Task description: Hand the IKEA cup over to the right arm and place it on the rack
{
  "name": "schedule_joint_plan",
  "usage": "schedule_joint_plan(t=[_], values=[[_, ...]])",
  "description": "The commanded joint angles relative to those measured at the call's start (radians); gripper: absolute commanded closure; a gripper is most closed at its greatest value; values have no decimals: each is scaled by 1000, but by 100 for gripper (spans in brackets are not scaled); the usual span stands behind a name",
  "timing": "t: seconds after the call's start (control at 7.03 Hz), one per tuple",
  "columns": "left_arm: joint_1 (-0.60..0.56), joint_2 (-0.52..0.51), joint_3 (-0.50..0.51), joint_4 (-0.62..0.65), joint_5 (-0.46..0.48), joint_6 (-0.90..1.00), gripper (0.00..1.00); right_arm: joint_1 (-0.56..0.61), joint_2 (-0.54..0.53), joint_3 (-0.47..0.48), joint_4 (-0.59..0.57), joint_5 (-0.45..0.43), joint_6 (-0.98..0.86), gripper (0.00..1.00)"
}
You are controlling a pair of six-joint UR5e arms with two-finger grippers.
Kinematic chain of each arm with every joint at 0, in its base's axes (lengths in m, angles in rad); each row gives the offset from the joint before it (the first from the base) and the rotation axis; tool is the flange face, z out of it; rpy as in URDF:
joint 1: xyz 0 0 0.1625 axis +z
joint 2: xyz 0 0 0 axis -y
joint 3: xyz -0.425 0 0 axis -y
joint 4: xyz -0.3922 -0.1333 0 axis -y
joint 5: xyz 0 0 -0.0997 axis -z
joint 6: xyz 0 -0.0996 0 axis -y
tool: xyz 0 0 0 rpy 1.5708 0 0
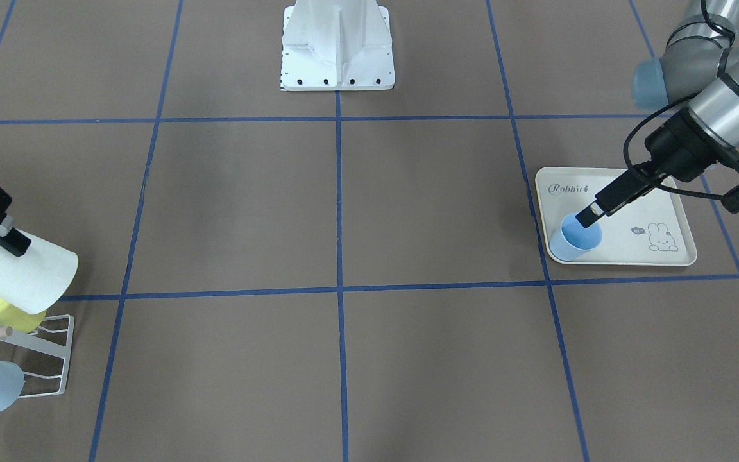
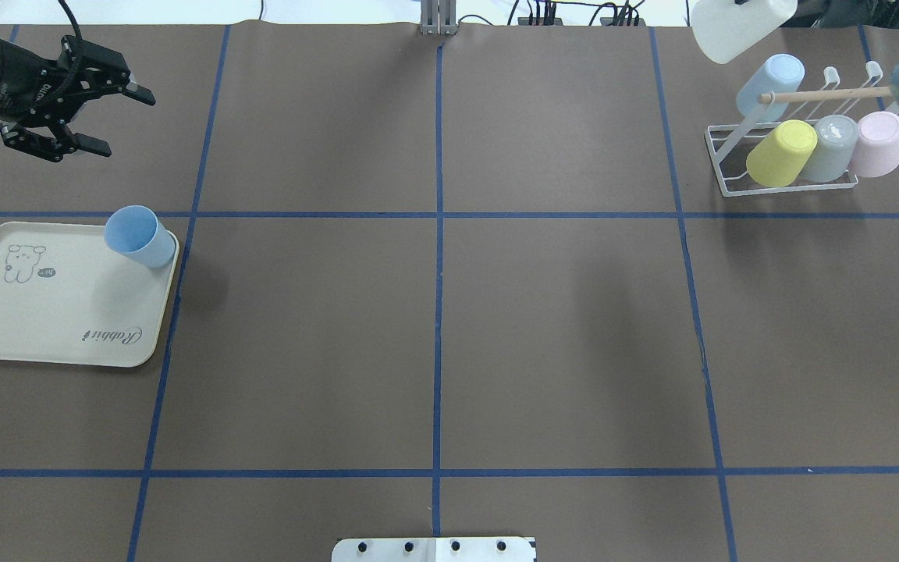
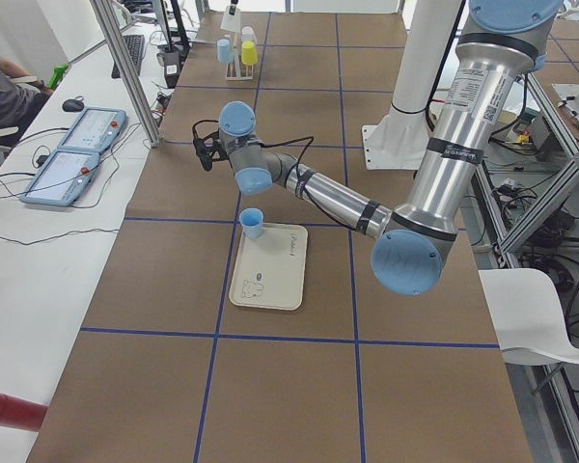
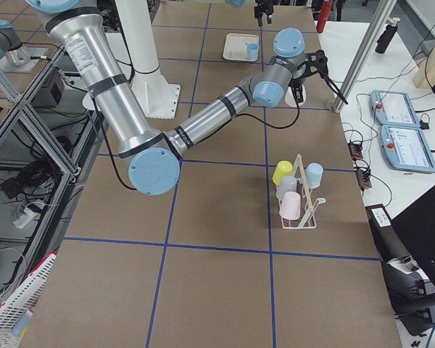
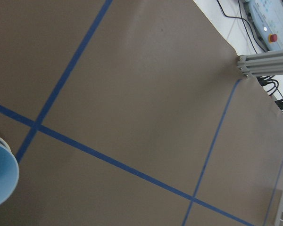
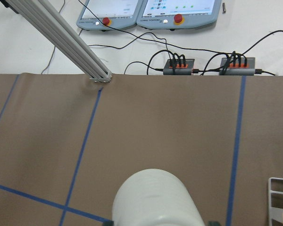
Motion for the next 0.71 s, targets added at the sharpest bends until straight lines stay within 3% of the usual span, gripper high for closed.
schedule_joint_plan(t=[0.0, 0.28, 0.57], values=[[7, -1, -60, 165, 65, 110, 0, 61, 37, -38, -271, -31, -323, 87], [21, 1, -95, 186, 93, 110, 0, 71, 130, -175, -356, -56, -376, 91], [23, 1, -97, 189, 95, 110, 0, 84, 169, -300, -351, -65, -443, 90]])
